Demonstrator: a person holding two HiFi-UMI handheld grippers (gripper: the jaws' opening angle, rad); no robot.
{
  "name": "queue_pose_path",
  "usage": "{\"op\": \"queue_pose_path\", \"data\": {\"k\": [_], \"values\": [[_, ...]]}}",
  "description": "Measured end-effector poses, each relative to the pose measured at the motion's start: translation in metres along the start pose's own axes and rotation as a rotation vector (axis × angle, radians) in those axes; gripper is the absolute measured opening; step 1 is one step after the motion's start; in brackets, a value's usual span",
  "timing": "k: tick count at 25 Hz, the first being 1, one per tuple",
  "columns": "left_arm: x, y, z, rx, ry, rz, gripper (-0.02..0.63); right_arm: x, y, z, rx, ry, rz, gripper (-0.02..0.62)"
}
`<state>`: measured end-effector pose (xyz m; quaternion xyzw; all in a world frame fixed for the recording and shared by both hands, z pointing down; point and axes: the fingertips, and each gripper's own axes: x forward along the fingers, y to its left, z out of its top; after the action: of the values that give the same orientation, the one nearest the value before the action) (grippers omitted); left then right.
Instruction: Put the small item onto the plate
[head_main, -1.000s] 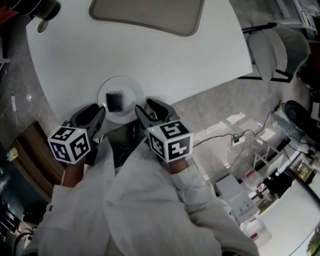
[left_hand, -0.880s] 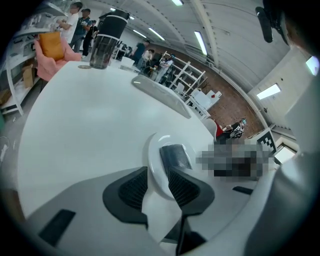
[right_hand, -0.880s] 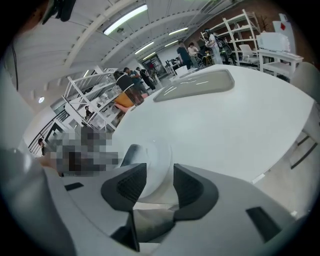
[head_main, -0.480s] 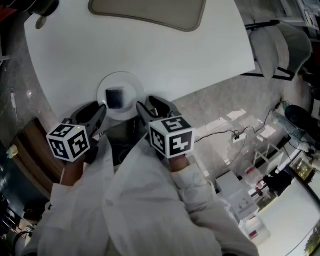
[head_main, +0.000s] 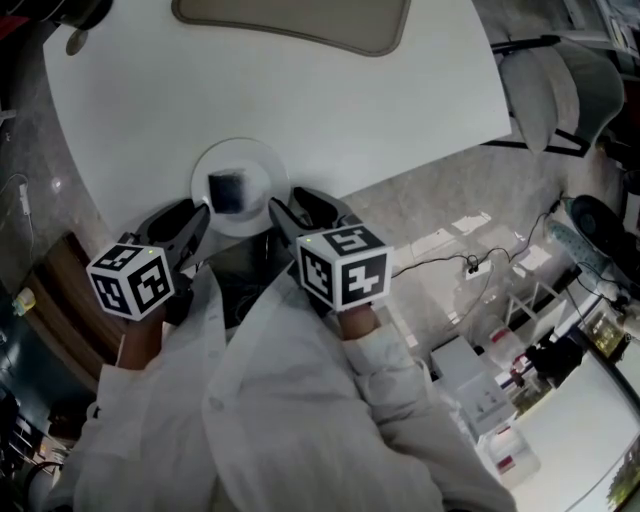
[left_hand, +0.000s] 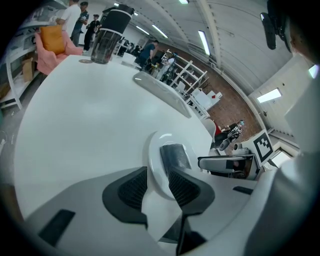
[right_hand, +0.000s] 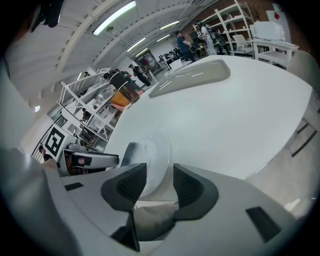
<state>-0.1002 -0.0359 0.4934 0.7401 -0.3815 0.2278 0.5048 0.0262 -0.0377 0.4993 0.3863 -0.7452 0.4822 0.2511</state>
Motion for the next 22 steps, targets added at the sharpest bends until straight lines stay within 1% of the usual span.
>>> {"op": "queue_pose_path", "data": {"k": [3, 6, 10, 22], "values": [[0.0003, 0.0017, 0.0007, -0.019, 0.007, -0.009, 0.117, 0.0015, 0.0002, 0.0005, 0.020, 0.012, 0.005, 0.155], [0.0002, 0.0013, 0.0026, -0.033, 0.013, -0.011, 0.117, 0.0011, -0.0009, 0.0019, 0.019, 0.022, -0.010, 0.155], [0.0008, 0.0017, 0.0025, -0.034, 0.019, -0.011, 0.117, 0.0014, -0.0018, 0.0014, 0.022, 0.025, -0.019, 0.155], [0.0030, 0.0002, 0.0030, -0.039, 0.033, -0.028, 0.117, 0.0017, -0.0021, 0.0020, 0.047, 0.026, -0.004, 0.153]]}}
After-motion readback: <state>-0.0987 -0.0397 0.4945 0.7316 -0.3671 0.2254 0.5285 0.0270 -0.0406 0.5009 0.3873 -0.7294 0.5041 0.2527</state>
